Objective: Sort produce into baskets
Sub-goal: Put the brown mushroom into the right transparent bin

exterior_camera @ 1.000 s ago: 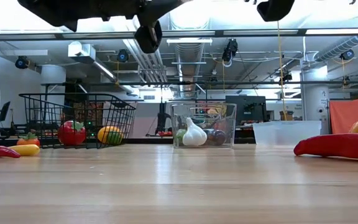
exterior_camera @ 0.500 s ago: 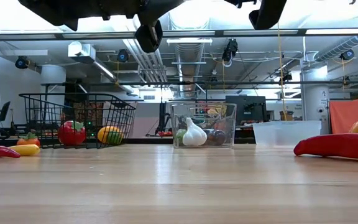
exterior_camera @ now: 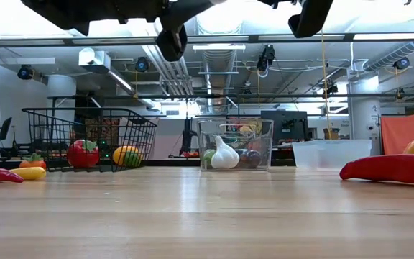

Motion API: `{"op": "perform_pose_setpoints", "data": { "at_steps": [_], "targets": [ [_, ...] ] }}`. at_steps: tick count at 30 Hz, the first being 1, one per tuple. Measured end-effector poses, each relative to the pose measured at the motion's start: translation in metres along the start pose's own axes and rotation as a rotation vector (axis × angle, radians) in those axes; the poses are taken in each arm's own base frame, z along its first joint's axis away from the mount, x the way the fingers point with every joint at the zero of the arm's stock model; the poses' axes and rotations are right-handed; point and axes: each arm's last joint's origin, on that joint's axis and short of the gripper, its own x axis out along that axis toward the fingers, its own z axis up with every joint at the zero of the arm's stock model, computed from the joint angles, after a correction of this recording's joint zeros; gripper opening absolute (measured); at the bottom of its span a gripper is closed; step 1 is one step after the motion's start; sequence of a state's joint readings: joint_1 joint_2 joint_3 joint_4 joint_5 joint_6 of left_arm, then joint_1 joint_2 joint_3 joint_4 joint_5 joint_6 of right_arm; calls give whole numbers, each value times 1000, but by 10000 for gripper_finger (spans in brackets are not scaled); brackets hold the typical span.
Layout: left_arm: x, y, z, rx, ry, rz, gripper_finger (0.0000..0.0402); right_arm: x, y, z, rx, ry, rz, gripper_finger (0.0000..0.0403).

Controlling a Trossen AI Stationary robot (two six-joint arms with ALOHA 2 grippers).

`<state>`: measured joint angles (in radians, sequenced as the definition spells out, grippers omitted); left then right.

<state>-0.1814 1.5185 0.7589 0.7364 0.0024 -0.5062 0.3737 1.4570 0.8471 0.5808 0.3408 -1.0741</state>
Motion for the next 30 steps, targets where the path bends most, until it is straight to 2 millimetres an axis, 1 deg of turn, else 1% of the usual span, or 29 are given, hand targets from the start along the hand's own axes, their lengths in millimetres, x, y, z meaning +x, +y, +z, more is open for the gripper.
{"op": "perform_pose_setpoints", "data": {
  "at_steps": [4, 11, 15, 18, 20, 22, 24, 26, 28, 30],
  "targets": [
    [0, 0, 0, 4, -8, 12, 88, 0, -1, 0, 23, 0, -2, 17],
    [-1, 5, 5, 54, -22, 31, 173, -1, -2, 0, 106, 12, -11, 17],
    [-8, 13, 17, 104, -19, 79, 205, -2, -3, -3, 245, 69, -28, 17],
    [-19, 19, 32, 131, -32, 120, 216, -2, 1, -12, 356, 201, -41, 17],
    [-26, 19, 40, 172, -24, 143, 219, -2, 2, -23, 444, 332, -97, 17],
    [-33, 18, 44, 212, -4, 156, 219, -3, 0, -38, 544, 508, -252, 17],
    [-39, 15, 48, 237, -5, 182, 219, -7, -5, -58, 597, 698, -429, 18],
    [-44, 14, 53, 242, -31, 228, 219, -13, -11, -79, 655, 821, -541, 18],
    [-47, 14, 55, 241, -46, 277, 219, -19, -24, -100, 758, 906, -594, 18],
    [-47, 15, 55, 235, -46, 291, 219, -25, -40, -121, 877, 981, -591, 18]
  ]
}}
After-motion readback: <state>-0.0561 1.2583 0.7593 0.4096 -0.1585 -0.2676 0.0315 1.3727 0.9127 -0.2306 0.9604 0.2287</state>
